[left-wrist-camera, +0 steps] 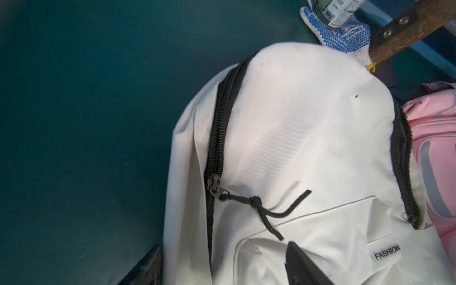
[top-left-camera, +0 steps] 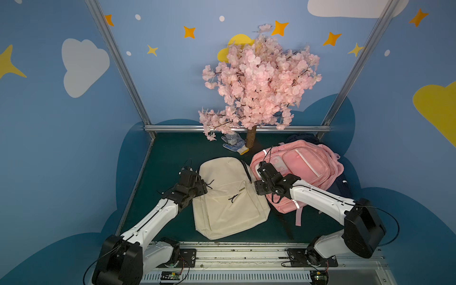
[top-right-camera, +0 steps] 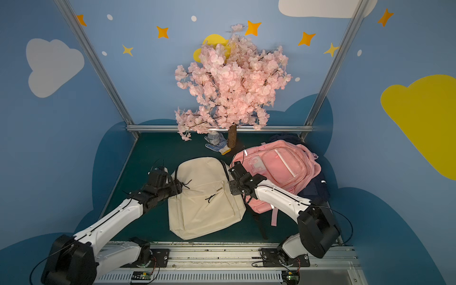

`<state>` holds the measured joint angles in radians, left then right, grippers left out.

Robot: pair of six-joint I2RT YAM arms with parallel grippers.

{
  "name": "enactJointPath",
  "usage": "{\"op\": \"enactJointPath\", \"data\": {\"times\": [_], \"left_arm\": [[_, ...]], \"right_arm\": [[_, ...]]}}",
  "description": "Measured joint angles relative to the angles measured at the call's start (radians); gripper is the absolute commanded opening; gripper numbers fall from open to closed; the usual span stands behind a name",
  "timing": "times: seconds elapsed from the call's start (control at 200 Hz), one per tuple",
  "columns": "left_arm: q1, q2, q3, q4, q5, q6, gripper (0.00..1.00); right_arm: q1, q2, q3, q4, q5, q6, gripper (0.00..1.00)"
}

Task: Zip up the backpack
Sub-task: Place the backpack at the center of the board, then zip the zipper on the backpack.

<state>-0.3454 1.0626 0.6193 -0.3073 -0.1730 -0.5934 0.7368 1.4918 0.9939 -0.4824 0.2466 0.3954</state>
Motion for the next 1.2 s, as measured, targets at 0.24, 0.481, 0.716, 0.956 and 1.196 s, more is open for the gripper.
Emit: {"op": "enactJointPath", "data": {"times": [0.24,0.481,0.716,0.956,1.196], "left_arm": [[-0.097,-0.084,0.037,-0.084,-0.047,-0.013,0.83],[-0.209,0.154,-0.042,0.081,0.132,-0.041,0.81],[-0.257,0.263,-0.063,0.215,0.179,-0.032,0.81],[-0.394,0.216,-0.043,0.271,0.19,0.067,0.83],[-0.417,0.238,-0.025,0.311,0.165,0.16,0.72]], "right_arm": [[-0.024,0.166,0.095,-0.019,-0.149,0.008,0.68],[-0.024,0.235,0.129,-0.008,-0.238,0.011,0.37],[-0.027,0.222,0.127,-0.006,-0.271,0.017,0.0],[-0.011,0.089,0.11,-0.01,-0.297,0.015,0.0],[0.018,0.014,0.11,-0.016,-0.309,0.008,0.0]]}}
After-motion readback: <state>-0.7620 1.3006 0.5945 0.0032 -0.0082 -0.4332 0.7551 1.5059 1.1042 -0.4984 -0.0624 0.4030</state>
